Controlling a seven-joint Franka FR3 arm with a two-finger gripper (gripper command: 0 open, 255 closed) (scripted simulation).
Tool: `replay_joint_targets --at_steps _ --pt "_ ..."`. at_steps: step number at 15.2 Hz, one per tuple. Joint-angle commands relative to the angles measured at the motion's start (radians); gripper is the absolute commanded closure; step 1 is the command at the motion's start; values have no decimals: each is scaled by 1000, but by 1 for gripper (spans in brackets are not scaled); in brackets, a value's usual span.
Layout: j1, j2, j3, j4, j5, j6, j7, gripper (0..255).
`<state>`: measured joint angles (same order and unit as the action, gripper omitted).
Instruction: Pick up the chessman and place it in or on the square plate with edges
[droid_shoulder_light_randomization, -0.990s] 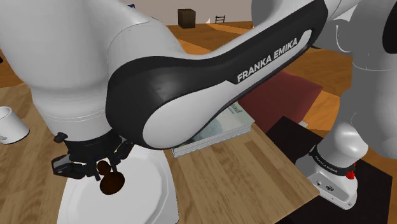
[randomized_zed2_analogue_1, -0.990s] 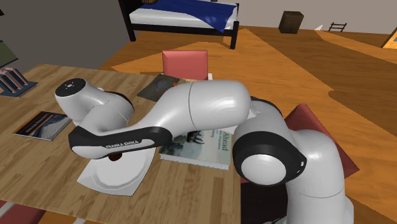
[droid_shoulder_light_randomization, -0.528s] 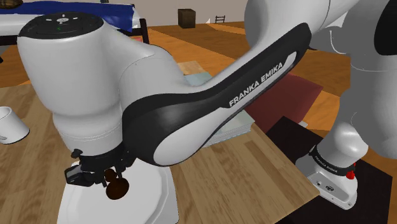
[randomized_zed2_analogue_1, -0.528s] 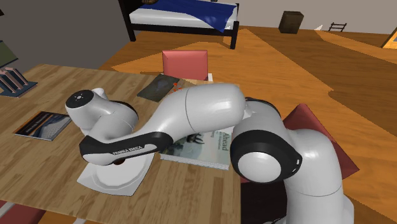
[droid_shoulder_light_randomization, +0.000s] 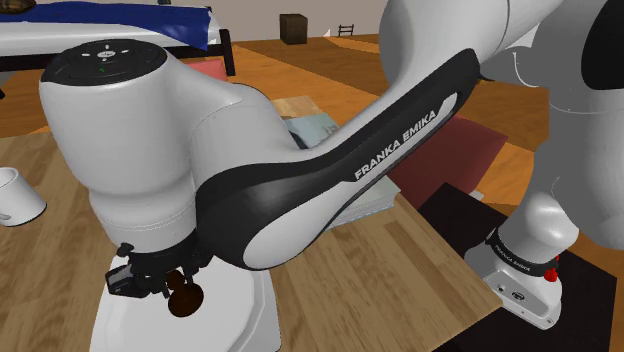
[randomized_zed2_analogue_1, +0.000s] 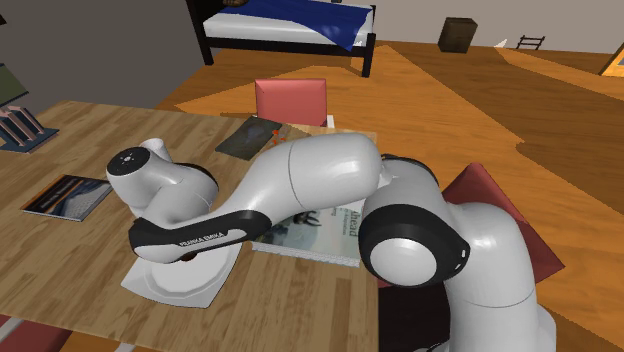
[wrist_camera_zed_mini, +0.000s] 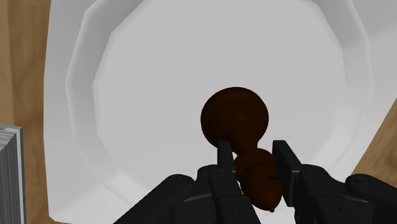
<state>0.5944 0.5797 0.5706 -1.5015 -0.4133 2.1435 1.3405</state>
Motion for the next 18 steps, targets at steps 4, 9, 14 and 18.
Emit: replay_joint_targets --at_steps 4,9,14,18 --pt "0 0 0 0 0 0 0 0" --pt "-9 -36 14 11 21 -43 -12 0" --pt "-16 -66 26 26 39 -84 -22 0" --pt "-16 -66 26 26 39 -84 -22 0"
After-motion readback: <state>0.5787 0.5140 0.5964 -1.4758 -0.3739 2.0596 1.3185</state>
